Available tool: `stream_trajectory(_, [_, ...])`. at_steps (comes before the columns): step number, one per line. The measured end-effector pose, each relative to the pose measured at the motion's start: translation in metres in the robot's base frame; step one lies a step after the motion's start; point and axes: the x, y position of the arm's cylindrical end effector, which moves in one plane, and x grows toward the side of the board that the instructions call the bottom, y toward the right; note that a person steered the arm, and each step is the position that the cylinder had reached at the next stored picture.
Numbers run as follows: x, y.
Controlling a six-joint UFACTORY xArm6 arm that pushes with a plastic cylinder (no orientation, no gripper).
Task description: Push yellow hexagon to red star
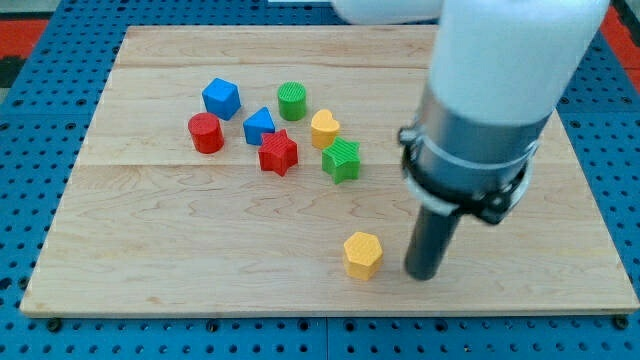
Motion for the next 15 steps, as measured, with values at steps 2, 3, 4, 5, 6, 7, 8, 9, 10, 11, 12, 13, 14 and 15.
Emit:
stream_trajectory(2, [-0.067, -0.13])
stream_trajectory(3, [-0.018, -0.083])
stream_trajectory(4, [-0.039, -0.132])
stream_trajectory(5, [-0.084, -0.186])
stream_trajectory(6, [-0.075, -0.196])
stream_trajectory(7, [-0.066, -0.265])
stream_trajectory(8, [-0.077, -0.275])
stream_trajectory(9, [-0.084, -0.19])
stream_trajectory(10, [-0.079, -0.162])
stream_trajectory(11, [-0.073, -0.258])
stream_trajectory(12, [-0.097, -0.3])
stream_trajectory(13, [-0.102, -0.213])
stream_trajectory(14, [-0.116, -0.209])
stream_trajectory(15, [-0.116, -0.204])
